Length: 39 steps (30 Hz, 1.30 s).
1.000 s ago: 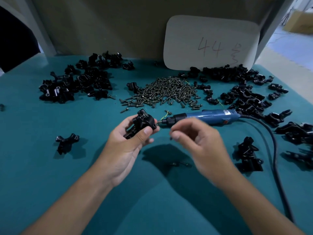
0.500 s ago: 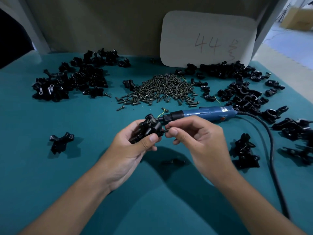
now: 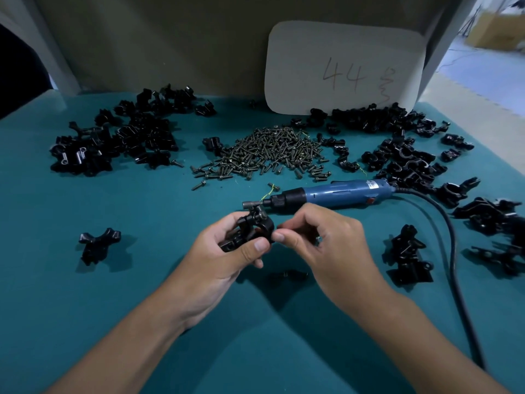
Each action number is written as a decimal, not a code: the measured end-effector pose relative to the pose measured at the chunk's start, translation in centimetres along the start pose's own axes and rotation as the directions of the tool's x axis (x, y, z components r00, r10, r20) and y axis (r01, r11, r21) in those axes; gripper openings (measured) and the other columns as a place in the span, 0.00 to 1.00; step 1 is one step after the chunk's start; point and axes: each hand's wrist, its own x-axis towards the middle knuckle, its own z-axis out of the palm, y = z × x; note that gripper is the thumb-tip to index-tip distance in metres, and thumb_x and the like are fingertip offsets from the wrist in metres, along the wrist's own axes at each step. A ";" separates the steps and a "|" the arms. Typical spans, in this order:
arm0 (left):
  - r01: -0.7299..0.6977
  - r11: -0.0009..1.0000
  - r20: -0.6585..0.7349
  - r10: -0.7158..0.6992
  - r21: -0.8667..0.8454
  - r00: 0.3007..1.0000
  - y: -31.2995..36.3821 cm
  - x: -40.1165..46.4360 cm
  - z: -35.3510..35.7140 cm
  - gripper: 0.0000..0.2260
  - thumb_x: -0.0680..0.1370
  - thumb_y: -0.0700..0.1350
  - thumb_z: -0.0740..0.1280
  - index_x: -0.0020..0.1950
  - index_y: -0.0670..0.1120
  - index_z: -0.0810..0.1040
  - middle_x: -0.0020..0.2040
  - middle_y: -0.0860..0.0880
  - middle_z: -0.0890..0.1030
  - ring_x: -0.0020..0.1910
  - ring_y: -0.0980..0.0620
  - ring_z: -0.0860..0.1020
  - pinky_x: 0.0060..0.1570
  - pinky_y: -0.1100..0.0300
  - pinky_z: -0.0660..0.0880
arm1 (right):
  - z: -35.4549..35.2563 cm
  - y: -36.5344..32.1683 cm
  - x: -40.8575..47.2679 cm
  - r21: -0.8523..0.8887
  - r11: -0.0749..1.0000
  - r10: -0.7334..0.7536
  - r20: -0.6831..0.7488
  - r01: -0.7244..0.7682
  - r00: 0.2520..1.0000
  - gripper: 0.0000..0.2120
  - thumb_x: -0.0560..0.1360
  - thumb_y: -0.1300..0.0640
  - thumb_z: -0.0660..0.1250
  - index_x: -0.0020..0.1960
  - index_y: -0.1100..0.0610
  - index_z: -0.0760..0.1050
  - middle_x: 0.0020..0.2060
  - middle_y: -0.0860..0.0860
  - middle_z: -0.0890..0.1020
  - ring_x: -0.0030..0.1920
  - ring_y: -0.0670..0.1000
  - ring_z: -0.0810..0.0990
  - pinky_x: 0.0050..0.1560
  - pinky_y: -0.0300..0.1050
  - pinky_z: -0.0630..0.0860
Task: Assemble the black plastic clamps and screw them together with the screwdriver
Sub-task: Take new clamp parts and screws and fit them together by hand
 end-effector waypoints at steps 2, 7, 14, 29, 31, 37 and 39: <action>-0.004 1.000 0.035 0.004 0.006 0.999 0.0 -0.2 -0.1 0.21 0.66 0.51 0.83 0.55 0.45 0.84 0.49 0.47 0.82 0.48 0.51 0.78 0.44 0.61 0.78 | 0.1 -0.1 0.0 -0.012 1.000 -0.008 0.047 0.008 0.999 0.14 0.78 0.48 0.69 0.40 0.55 0.74 0.32 0.40 0.72 0.35 0.40 0.71 0.35 0.28 0.64; 0.002 0.998 0.043 -0.005 0.065 0.999 -0.3 -0.1 -0.1 0.26 0.63 0.58 0.83 0.55 0.46 0.83 0.48 0.46 0.81 0.47 0.50 0.77 0.45 0.60 0.78 | -0.9 -0.2 0.1 -0.269 0.958 -0.019 0.287 0.099 0.958 0.16 0.84 0.42 0.53 0.46 0.51 0.69 0.40 0.42 0.67 0.41 0.43 0.67 0.40 0.43 0.68; 0.021 0.990 0.018 -0.024 0.138 1.000 -0.5 0.0 -0.6 0.24 0.64 0.57 0.82 0.55 0.49 0.83 0.48 0.46 0.83 0.44 0.50 0.79 0.49 0.56 0.75 | -2.1 -0.8 0.2 -0.411 0.894 0.044 0.471 0.175 0.881 0.14 0.84 0.42 0.43 0.44 0.45 0.60 0.39 0.42 0.66 0.42 0.44 0.63 0.40 0.45 0.63; 0.004 0.980 0.030 -0.010 0.198 1.000 -0.8 0.2 -0.5 0.19 0.68 0.54 0.78 0.55 0.48 0.82 0.46 0.46 0.82 0.45 0.48 0.78 0.49 0.53 0.76 | -1.9 -0.9 0.1 -0.463 0.885 0.178 0.438 0.052 0.881 0.22 0.80 0.34 0.40 0.38 0.46 0.60 0.31 0.45 0.70 0.36 0.50 0.67 0.37 0.51 0.63; 0.000 0.985 0.036 -0.006 0.170 0.999 -0.8 0.2 -0.4 0.19 0.68 0.53 0.77 0.55 0.47 0.82 0.46 0.44 0.82 0.45 0.47 0.78 0.48 0.55 0.76 | -2.1 -1.0 -0.1 -0.413 0.909 0.142 0.412 0.046 0.900 0.20 0.82 0.34 0.42 0.42 0.45 0.63 0.33 0.44 0.71 0.37 0.50 0.68 0.36 0.50 0.64; 0.014 0.983 0.030 -0.020 0.182 0.999 -0.8 0.0 -0.3 0.19 0.67 0.54 0.78 0.54 0.49 0.82 0.45 0.45 0.82 0.43 0.48 0.78 0.49 0.53 0.74 | -1.6 -0.7 0.0 -0.409 0.911 0.133 0.422 0.057 0.897 0.19 0.81 0.35 0.41 0.42 0.46 0.59 0.31 0.46 0.71 0.35 0.51 0.68 0.34 0.49 0.62; 0.004 0.984 0.026 -0.009 0.176 1.000 -0.8 0.1 -0.3 0.19 0.67 0.54 0.77 0.54 0.49 0.82 0.45 0.46 0.82 0.43 0.49 0.78 0.48 0.54 0.75 | -1.8 -0.3 -0.1 -0.438 0.899 0.174 0.396 0.019 0.902 0.25 0.79 0.32 0.38 0.40 0.48 0.62 0.32 0.48 0.73 0.36 0.50 0.71 0.36 0.50 0.65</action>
